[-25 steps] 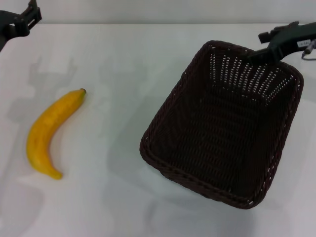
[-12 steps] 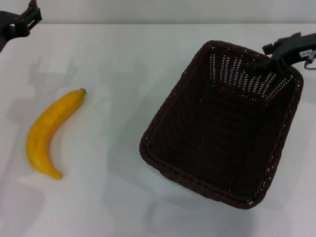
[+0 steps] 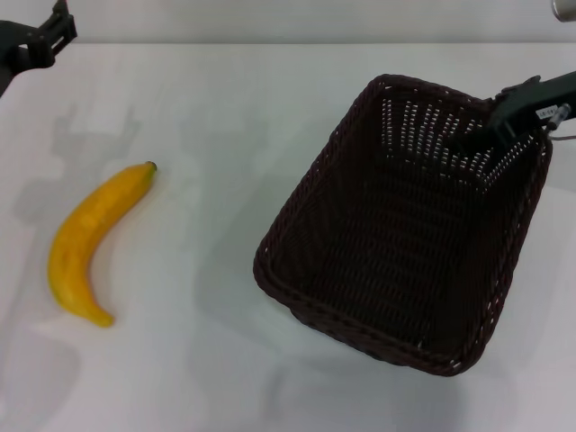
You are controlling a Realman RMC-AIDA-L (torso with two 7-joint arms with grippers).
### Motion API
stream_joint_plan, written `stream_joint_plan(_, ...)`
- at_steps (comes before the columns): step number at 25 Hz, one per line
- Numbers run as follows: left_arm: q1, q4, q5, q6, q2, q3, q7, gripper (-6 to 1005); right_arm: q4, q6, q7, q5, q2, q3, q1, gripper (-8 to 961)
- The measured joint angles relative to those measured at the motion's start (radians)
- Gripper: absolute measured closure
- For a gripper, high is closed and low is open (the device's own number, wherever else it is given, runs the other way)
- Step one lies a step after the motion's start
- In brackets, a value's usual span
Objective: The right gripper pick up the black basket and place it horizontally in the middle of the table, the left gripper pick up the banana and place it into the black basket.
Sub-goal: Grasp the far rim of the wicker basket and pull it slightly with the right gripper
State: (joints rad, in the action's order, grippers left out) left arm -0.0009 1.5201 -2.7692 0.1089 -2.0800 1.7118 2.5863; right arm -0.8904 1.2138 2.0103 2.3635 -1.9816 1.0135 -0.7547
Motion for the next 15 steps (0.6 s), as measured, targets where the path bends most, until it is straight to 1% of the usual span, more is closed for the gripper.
stream_joint_plan(12,-0.001,0.002,0.000,0.000,0.000,0.002,0.000,124,-0.018,0.002,0.003,0.004,-0.007,0.009,0.007,240)
stream_joint_plan(15,-0.001,0.002,0.000,0.000,0.000,0.002,0.000,124,-0.035,0.002,0.004,0.005,-0.012,0.008,0.012,243)
